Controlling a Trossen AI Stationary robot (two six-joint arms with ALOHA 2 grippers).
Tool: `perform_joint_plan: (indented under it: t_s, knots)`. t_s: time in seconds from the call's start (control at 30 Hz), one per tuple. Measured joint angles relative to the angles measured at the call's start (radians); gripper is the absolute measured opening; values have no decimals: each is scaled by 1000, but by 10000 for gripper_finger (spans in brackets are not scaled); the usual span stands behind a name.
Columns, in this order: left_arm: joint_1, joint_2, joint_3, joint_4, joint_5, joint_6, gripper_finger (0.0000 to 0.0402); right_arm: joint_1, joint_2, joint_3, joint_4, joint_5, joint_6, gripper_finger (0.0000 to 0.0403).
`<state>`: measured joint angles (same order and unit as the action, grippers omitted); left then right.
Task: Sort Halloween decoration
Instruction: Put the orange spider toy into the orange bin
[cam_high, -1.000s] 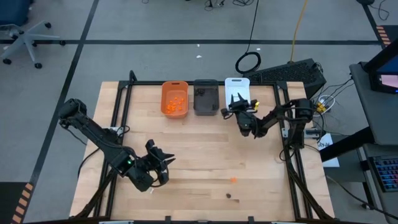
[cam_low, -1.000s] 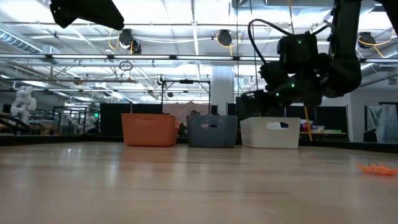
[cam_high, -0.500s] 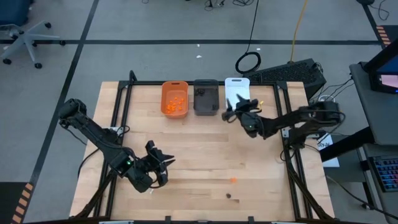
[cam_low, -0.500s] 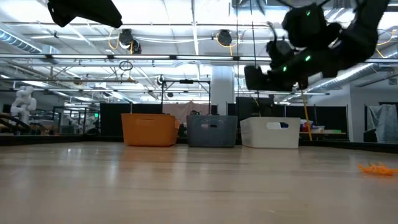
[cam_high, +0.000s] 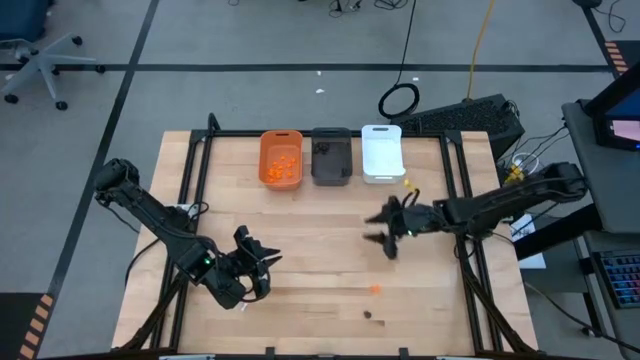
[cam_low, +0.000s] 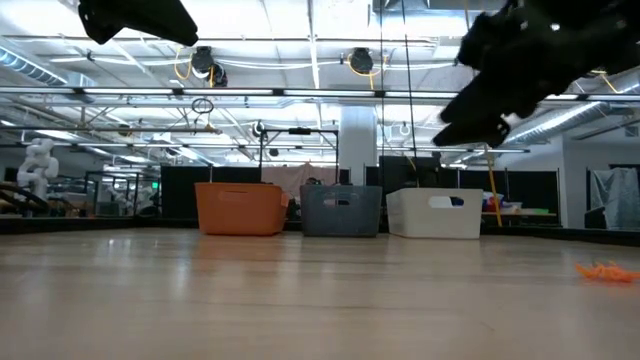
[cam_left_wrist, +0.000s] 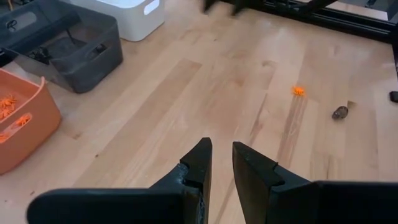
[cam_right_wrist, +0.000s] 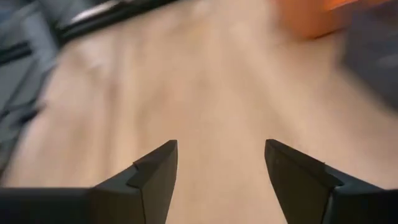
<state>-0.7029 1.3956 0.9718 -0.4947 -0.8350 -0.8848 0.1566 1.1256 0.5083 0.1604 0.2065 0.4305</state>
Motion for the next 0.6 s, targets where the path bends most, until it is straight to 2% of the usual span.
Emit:
perform_joint_plan:
  t_s: [0.13, 0.3, 0.47, 0.6]
  knots:
    - [0, 9, 0, 2, -4, 1, 66, 131, -8, 0, -40, -74, -8, 226]
    - [3, 39, 0, 10, -5, 1, 66, 296, 29, 0, -61, -77, 17, 226]
    - [3, 60, 0, 28, -5, 1, 66, 425, 90, 0, -61, -25, 55, 221]
    - [3, 61, 0, 51, -8, 10, 66, 485, 159, 0, -59, 18, 73, 208]
